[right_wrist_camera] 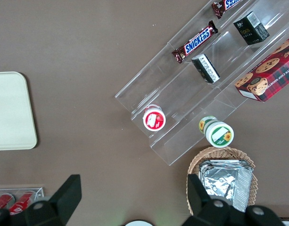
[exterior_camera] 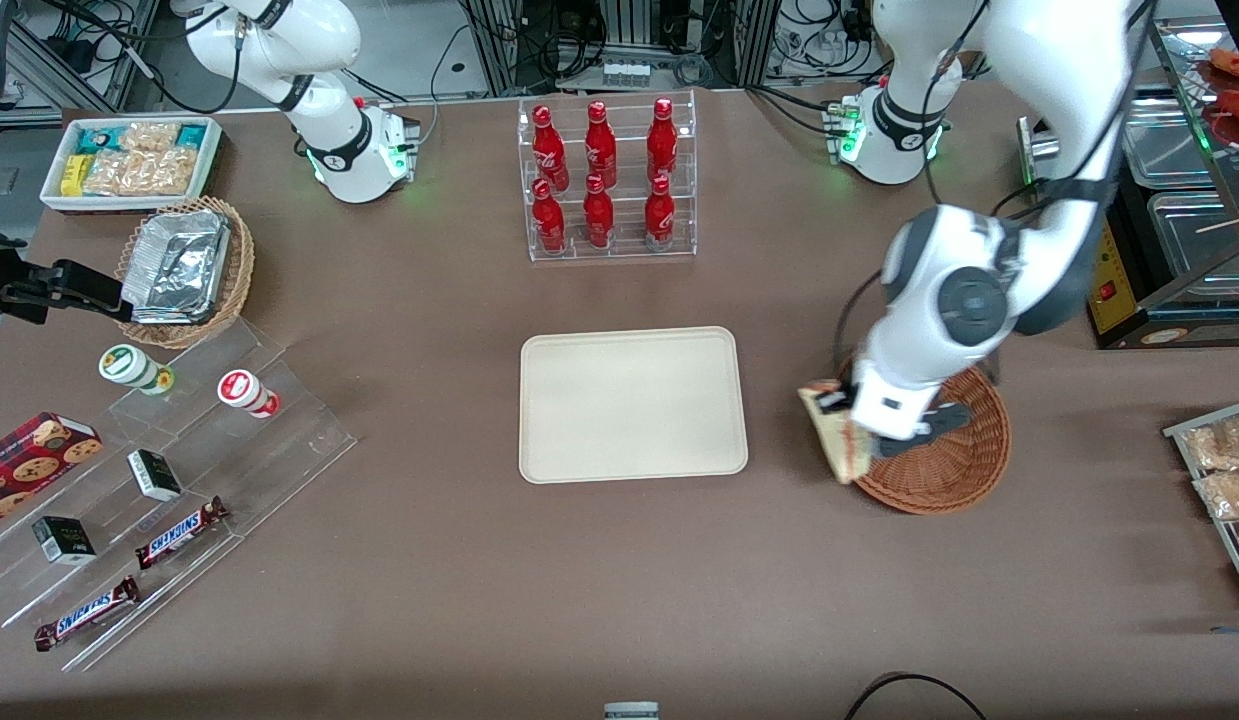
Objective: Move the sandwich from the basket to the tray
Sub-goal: 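Lift the sandwich and carry it with the left gripper over the cream tray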
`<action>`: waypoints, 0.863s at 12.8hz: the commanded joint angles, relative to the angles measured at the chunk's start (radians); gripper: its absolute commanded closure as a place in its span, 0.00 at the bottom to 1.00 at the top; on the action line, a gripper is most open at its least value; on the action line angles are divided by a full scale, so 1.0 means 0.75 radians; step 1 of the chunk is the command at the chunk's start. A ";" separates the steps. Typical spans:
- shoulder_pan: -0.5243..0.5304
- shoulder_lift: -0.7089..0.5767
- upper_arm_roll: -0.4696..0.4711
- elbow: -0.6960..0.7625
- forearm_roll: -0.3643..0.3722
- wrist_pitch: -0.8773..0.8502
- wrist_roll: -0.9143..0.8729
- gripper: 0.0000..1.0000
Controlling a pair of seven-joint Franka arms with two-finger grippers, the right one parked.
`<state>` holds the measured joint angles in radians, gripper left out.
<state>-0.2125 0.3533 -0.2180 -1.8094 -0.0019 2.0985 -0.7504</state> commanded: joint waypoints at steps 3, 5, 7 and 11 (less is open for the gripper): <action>-0.211 0.193 0.010 0.248 0.013 -0.041 -0.128 1.00; -0.322 0.306 0.013 0.367 0.019 -0.041 -0.238 1.00; -0.399 0.392 0.015 0.469 0.023 -0.041 -0.320 1.00; -0.533 0.508 0.025 0.570 0.066 -0.039 -0.408 1.00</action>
<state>-0.5679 0.6845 -0.2171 -1.4568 0.0085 2.0984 -1.0127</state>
